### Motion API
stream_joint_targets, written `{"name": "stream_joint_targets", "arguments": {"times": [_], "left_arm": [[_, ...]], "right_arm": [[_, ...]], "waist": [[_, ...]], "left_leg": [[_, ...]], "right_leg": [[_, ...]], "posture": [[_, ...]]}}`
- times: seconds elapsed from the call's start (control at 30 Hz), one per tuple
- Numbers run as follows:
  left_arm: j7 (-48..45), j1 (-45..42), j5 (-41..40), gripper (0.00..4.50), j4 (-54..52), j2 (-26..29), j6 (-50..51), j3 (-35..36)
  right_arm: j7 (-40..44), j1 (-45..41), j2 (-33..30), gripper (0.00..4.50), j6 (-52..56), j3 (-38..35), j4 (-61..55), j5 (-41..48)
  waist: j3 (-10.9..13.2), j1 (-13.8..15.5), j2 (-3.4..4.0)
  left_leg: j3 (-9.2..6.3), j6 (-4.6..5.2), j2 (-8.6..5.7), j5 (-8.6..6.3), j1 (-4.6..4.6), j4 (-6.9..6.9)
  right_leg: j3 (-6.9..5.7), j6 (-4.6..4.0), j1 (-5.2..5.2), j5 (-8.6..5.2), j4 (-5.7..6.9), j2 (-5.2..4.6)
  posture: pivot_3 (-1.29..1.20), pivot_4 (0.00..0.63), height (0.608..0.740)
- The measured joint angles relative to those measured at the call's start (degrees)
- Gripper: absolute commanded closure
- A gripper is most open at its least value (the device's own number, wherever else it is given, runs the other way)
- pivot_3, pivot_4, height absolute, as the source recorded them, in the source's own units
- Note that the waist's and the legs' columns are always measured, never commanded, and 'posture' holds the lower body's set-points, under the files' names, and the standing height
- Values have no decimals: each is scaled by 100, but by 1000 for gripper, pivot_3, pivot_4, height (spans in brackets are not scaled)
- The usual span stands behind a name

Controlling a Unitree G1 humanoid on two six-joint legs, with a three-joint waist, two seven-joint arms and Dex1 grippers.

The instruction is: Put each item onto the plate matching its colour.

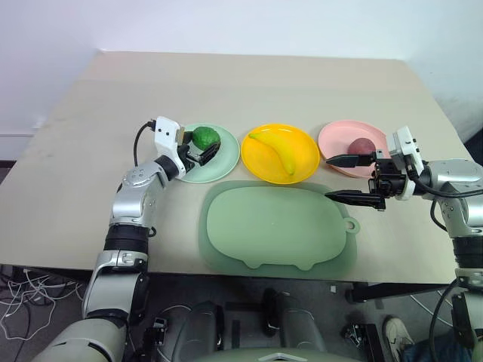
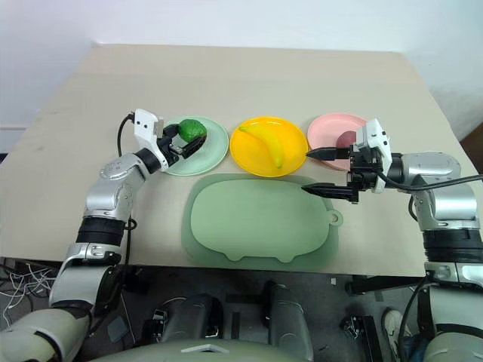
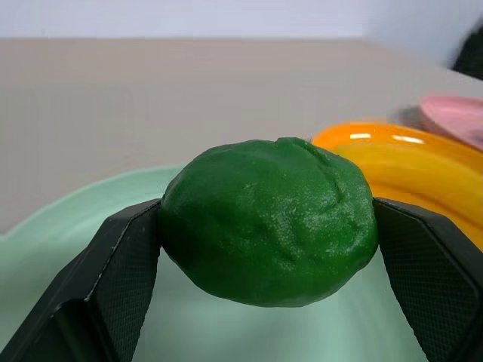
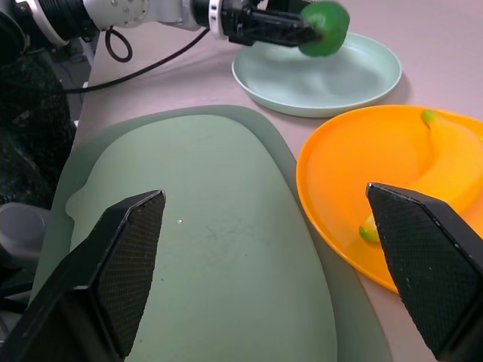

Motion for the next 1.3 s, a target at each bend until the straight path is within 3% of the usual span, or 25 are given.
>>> {"name": "stream_joint_targets", "arguments": {"times": [0.43, 0.6, 0.87, 0.93, 1.3], "left_arm": [[346, -24, 397, 71, 174, -16, -486, -133], [144, -45, 136, 71, -129, -132, -872, -23], [458, 184, 1078, 71, 780, 9, -815, -684], [645, 146, 1389, 71, 817, 74, -963, -894], [471, -199, 464, 71, 531, 18, -1073, 33]], "right_arm": [[-34, 28, 14, 0, -6, 0, -3, 0], [-36, 44, 13, 0, -18, -1, -4, 2], [-40, 66, 6, 0, -17, -2, -3, 0], [-44, 52, 7, 0, -16, -2, -34, 5], [-61, 83, -2, 0, -11, -16, -63, 42]], "waist": [[0, 0, 0], [0, 8, 0], [-4, 2, 3], [-11, 10, 12], [-9, -2, 9]], "left_leg": [[0, 2, 1, -1, -2, 0], [1, 0, 1, 0, -1, 1], [7, 4, 0, -2, 14, -7], [8, 35, 1, -20, 67, -19], [7, 35, 7, -21, 58, -18]], "right_leg": [[0, 0, -1, 0, -1, -1], [0, 0, 0, 0, -1, -2], [1, 0, 7, 0, -2, 1], [7, 0, 52, -1, -11, -5], [11, -1, 34, -1, -3, -5]], "posture": [[0, 150, 740], [0, 150, 740], [0, 150, 740], [0, 150, 740], [0, 150, 740]]}}
